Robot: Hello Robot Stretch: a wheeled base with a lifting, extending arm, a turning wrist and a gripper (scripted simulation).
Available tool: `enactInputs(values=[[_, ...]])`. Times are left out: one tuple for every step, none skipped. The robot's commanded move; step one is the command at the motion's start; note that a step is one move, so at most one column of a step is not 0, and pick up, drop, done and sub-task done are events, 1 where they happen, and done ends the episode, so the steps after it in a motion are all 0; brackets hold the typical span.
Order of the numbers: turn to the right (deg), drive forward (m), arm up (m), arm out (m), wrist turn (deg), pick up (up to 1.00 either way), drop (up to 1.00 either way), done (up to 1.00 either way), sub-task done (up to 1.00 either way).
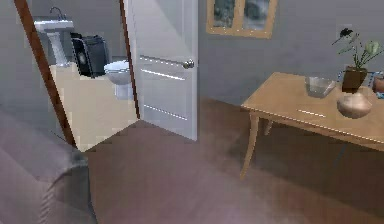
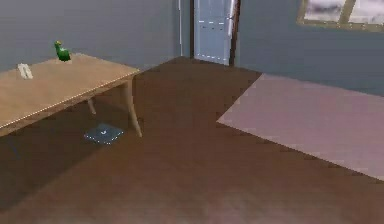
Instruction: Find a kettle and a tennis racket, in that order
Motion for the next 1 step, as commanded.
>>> enactInputs(values=[[0.0, 0.6, 0.0, 0.0, 0.0, 0.0, 0.0, 0.0, 0.0]])
